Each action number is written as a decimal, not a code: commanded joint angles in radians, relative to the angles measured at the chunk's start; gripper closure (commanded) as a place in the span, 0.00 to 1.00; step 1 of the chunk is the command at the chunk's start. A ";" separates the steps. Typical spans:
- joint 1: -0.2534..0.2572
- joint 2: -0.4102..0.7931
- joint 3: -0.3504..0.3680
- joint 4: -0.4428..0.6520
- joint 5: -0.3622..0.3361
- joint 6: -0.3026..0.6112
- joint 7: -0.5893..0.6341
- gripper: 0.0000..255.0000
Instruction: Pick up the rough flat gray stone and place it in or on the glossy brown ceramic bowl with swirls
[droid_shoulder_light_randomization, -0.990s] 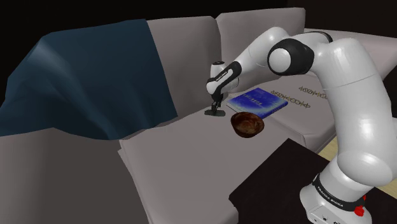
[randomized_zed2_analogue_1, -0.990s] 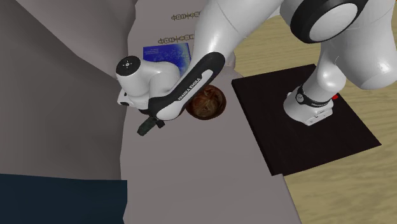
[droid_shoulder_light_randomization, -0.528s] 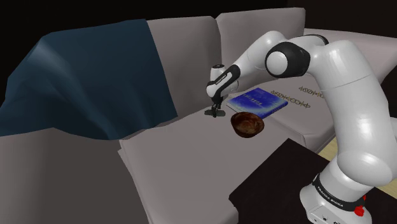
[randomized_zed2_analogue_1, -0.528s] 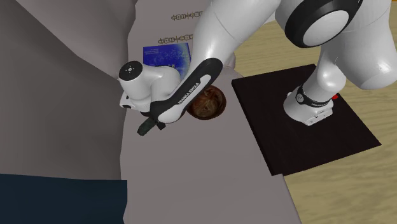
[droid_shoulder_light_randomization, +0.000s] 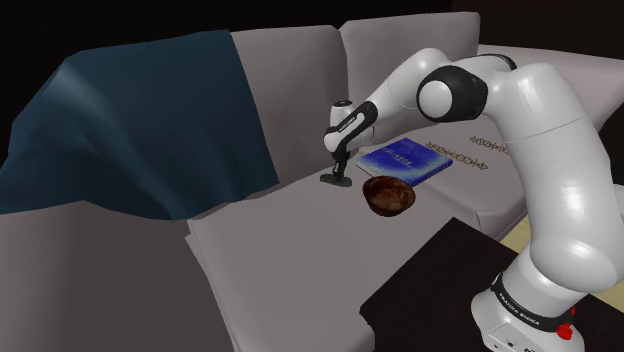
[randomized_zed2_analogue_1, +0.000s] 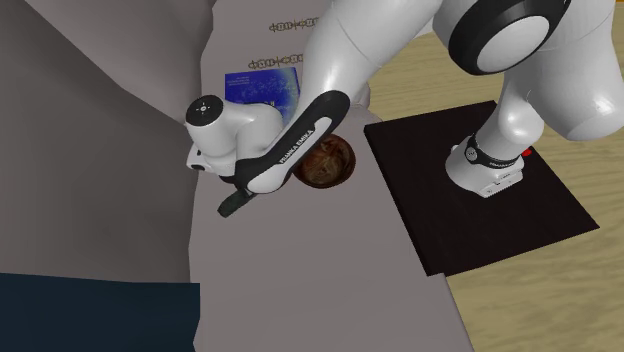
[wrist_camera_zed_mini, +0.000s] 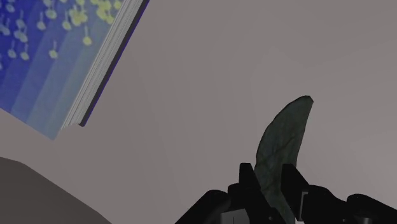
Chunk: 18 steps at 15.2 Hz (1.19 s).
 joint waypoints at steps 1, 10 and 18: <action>-0.001 0.006 -0.001 -0.001 0.000 0.000 0.000 1.00; 0.000 -0.049 -0.003 -0.015 -0.002 -0.040 -0.002 1.00; 0.003 -0.124 -0.005 -0.022 -0.004 -0.109 -0.004 1.00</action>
